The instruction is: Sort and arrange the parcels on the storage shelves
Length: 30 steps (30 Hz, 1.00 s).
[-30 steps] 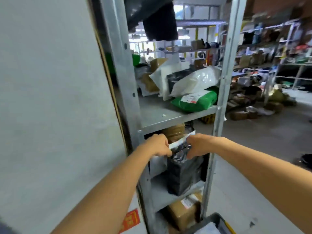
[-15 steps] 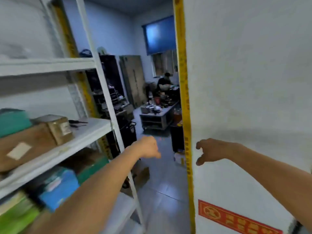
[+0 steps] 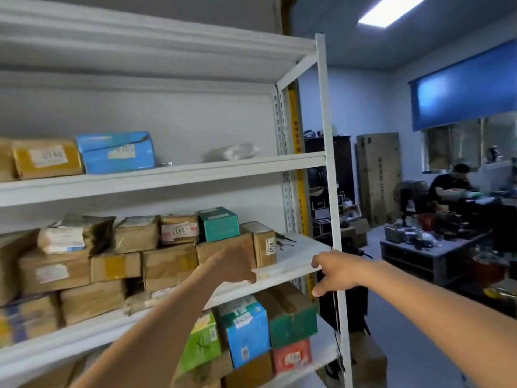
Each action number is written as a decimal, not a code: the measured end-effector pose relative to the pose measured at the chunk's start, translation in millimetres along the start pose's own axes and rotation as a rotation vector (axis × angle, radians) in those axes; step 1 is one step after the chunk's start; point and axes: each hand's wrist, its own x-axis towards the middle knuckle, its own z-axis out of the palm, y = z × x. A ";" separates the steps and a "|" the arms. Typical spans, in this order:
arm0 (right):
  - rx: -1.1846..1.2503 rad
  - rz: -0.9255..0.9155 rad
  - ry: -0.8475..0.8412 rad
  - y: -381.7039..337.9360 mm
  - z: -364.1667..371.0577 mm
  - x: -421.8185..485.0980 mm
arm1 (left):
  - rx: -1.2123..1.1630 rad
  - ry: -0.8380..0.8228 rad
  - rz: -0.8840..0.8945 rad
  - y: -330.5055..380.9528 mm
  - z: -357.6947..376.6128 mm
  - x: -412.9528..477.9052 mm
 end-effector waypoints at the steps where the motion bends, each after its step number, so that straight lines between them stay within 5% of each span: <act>1: -0.011 -0.033 0.006 -3.1 -8.2 4.9 | -0.001 0.011 -0.043 -3.3 -9.6 1.0; 5: -0.025 -0.149 0.102 -16.2 -48.9 27.9 | -0.060 0.155 -0.169 -18.5 -47.8 16.1; 17: -0.001 -0.318 0.437 -28.0 -187.1 138.0 | -0.004 0.548 -0.139 -49.5 -198.1 93.7; 30: 0.126 -0.324 0.628 -28.5 -255.6 260.3 | -0.009 0.493 -0.243 -87.3 -212.0 213.0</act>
